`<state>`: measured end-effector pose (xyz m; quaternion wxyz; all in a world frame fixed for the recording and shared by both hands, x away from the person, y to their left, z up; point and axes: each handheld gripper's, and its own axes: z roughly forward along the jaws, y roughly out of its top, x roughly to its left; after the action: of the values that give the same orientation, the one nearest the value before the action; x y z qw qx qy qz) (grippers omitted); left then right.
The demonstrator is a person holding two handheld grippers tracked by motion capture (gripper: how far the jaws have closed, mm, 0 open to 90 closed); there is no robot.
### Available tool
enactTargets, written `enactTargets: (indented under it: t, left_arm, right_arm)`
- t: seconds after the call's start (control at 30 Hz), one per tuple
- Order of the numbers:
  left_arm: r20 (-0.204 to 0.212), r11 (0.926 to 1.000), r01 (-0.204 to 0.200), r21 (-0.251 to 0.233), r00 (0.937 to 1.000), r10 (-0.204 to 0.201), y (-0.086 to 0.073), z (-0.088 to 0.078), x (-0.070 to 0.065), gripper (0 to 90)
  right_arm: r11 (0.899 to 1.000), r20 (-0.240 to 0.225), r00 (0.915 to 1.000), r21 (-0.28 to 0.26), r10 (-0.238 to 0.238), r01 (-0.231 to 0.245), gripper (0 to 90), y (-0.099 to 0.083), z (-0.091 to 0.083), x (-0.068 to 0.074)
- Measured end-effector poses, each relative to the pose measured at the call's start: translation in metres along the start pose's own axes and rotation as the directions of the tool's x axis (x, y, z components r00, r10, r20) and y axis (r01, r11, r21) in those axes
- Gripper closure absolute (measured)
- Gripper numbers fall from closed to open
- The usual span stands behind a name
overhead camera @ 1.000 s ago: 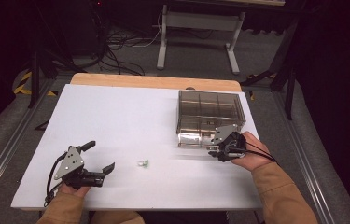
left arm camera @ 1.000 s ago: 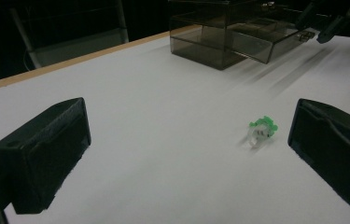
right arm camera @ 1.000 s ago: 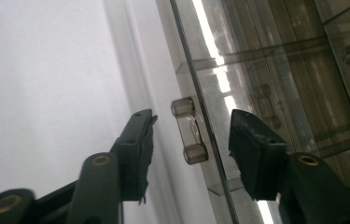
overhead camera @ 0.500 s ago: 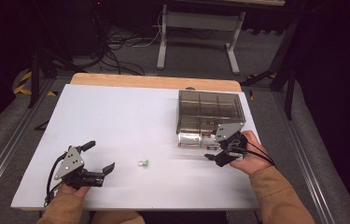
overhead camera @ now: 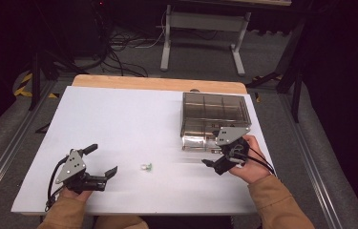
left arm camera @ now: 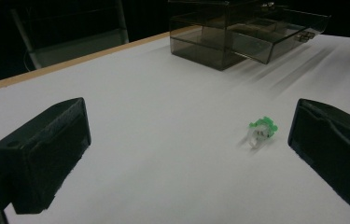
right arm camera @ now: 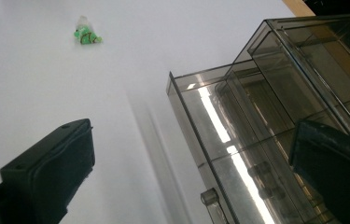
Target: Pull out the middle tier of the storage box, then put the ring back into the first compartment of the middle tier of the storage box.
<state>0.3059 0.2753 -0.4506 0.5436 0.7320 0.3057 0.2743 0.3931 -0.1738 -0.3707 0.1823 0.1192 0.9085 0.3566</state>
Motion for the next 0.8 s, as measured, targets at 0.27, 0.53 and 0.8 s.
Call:
enactTargets:
  t: [0.27, 0.53, 0.8]
  left_arm:
    - [-0.003, 1.0, 0.003, 0.0, 1.0, -0.003, 0.0, 0.0, 0.0, 0.2]
    - [-0.004, 1.0, 0.001, 0.003, 1.0, -0.001, 0.0, 0.0, 0.0, 0.2]
    - [-0.003, 1.0, 0.0, 0.0, 1.0, 0.0, 0.0, 0.0, 0.0, 0.2]
  right_arm:
    - [0.999, -0.009, 0.9998, -0.04, 0.019, -0.019, 0.0, 0.008, 0.004, 0.007]
    - [0.996, -0.035, 0.9989, -0.08, 0.03, -0.032, 0.4, 0.02, 0.013, 0.017]
    - [0.996, -0.054, 0.9985, -0.092, 0.009, -0.014, 0.4, 0.03, 0.023, 0.026]
